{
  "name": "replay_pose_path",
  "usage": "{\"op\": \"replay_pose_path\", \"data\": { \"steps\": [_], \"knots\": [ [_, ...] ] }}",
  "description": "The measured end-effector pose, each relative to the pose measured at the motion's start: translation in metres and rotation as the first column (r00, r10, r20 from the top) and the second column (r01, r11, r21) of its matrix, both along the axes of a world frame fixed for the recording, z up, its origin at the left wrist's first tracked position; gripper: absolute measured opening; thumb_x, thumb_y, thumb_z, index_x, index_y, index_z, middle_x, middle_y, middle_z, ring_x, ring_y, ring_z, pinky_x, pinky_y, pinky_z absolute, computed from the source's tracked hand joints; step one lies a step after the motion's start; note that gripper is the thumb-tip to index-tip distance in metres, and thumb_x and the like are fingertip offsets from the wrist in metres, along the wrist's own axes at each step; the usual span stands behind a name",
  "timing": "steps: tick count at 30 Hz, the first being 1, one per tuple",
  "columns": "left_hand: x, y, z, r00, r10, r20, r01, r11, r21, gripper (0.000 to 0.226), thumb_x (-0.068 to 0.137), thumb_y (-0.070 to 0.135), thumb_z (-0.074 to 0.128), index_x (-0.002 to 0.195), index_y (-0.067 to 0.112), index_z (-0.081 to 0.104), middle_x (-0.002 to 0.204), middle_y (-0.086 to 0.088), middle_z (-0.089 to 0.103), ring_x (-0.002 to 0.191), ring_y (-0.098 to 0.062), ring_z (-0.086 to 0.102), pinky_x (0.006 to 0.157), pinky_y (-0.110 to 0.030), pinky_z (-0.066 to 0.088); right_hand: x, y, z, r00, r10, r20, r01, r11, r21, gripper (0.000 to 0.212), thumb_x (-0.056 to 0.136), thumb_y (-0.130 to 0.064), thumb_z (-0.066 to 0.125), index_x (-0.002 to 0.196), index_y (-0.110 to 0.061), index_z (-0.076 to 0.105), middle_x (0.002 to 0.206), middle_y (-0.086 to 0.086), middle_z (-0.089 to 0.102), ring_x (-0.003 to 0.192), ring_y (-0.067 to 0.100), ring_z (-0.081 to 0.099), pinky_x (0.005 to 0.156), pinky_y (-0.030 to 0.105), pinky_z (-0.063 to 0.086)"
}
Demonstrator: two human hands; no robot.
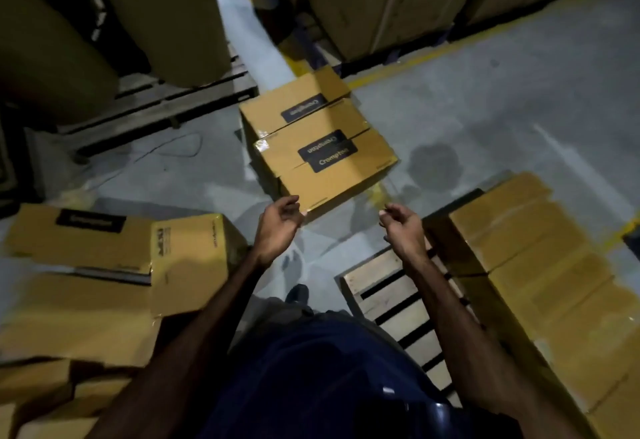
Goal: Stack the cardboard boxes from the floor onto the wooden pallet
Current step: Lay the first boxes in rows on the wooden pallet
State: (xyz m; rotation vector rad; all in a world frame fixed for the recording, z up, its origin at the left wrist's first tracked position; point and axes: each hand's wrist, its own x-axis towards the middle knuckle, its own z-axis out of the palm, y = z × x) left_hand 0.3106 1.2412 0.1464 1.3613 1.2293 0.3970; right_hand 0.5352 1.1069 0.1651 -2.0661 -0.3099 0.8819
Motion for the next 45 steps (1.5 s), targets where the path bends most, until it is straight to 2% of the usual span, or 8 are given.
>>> {"op": "replay_pose_path", "data": {
  "steps": [3,8,12,17,22,28,38,45],
  "knots": [
    [-0.016,-0.003,0.005,0.994,0.110,-0.018,-0.110,0.994,0.021,0.041,0.098,0.013,0.073,0.138,0.013,0.065,0.124,0.000,0.070,0.108,-0.012,0.067,0.086,-0.015,0.050,-0.003,0.020,-0.004,0.996,0.086,-0.033,-0.086,0.996,0.016,0.020,0.100,-0.021,0.071,0.118,-0.027,0.069,0.119,-0.001,0.073,0.115,0.022,0.068,0.108,0.053,0.053],
    [-0.022,-0.016,0.002,0.986,0.130,-0.104,-0.128,0.992,0.020,0.045,0.099,0.018,0.072,0.142,0.012,0.062,0.134,-0.007,0.068,0.122,-0.021,0.065,0.105,-0.039,0.053,0.004,0.032,-0.013,0.986,0.153,-0.070,-0.150,0.988,0.045,0.033,0.101,-0.019,0.069,0.133,-0.012,0.067,0.125,0.004,0.072,0.118,0.023,0.067,0.108,0.051,0.053],
    [-0.005,-0.017,-0.003,0.980,0.091,-0.179,-0.089,0.996,0.017,0.049,0.098,0.025,0.074,0.144,0.015,0.061,0.135,-0.007,0.068,0.120,-0.022,0.067,0.102,-0.048,0.057,0.018,0.037,-0.031,0.981,0.162,-0.107,-0.160,0.987,0.030,0.030,0.099,-0.024,0.071,0.129,-0.018,0.068,0.123,0.004,0.074,0.114,0.022,0.070,0.105,0.053,0.055],
    [0.032,0.010,-0.005,0.973,0.003,-0.231,0.005,0.999,0.035,0.046,0.099,0.023,0.073,0.142,0.013,0.062,0.129,-0.008,0.070,0.116,-0.024,0.068,0.096,-0.047,0.059,0.037,0.056,-0.055,0.984,0.139,-0.114,-0.139,0.990,0.009,0.028,0.096,-0.023,0.073,0.124,-0.018,0.069,0.115,0.008,0.076,0.099,0.022,0.068,0.099,0.051,0.056],
    [0.055,0.056,-0.022,0.960,-0.049,-0.277,0.058,0.998,0.022,0.041,0.097,0.019,0.074,0.136,0.011,0.066,0.114,-0.002,0.070,0.110,-0.021,0.068,0.101,-0.043,0.057,0.047,0.084,-0.071,0.986,0.122,-0.110,-0.128,0.991,-0.048,0.031,0.097,-0.020,0.073,0.126,-0.012,0.071,0.117,0.003,0.074,0.110,0.022,0.069,0.101,0.034,0.054],
    [0.072,0.144,-0.103,0.915,-0.218,-0.339,0.192,0.975,-0.108,0.052,0.091,0.034,0.079,0.137,0.013,0.067,0.126,-0.006,0.073,0.117,-0.023,0.069,0.103,-0.043,0.055,0.060,0.136,-0.127,0.996,0.052,-0.073,-0.065,0.979,-0.195,0.028,0.095,-0.016,0.072,0.123,-0.013,0.072,0.115,0.005,0.073,0.110,0.024,0.067,0.090,0.023,0.045],
    [0.097,0.289,-0.281,0.738,-0.557,-0.380,0.541,0.826,-0.160,0.076,0.089,0.051,0.057,0.143,-0.001,0.057,0.132,-0.019,0.070,0.120,-0.032,0.068,0.100,-0.046,0.056,0.065,0.236,-0.289,0.992,-0.007,-0.127,-0.039,0.934,-0.355,0.042,0.096,-0.026,0.073,0.135,-0.012,0.068,0.129,0.007,0.071,0.119,0.028,0.065,0.095,0.031,0.048],
    [0.110,0.312,-0.400,0.751,-0.517,-0.412,0.485,0.854,-0.187,0.054,0.102,0.020,0.069,0.147,-0.003,0.050,0.133,-0.027,0.066,0.126,-0.040,0.062,0.108,-0.042,0.047,0.053,0.285,-0.414,0.980,0.159,-0.117,-0.194,0.886,-0.421,0.061,0.098,-0.031,0.069,0.154,-0.016,0.051,0.154,0.010,0.056,0.139,0.033,0.054,0.113,0.038,0.044]
  ]
}}
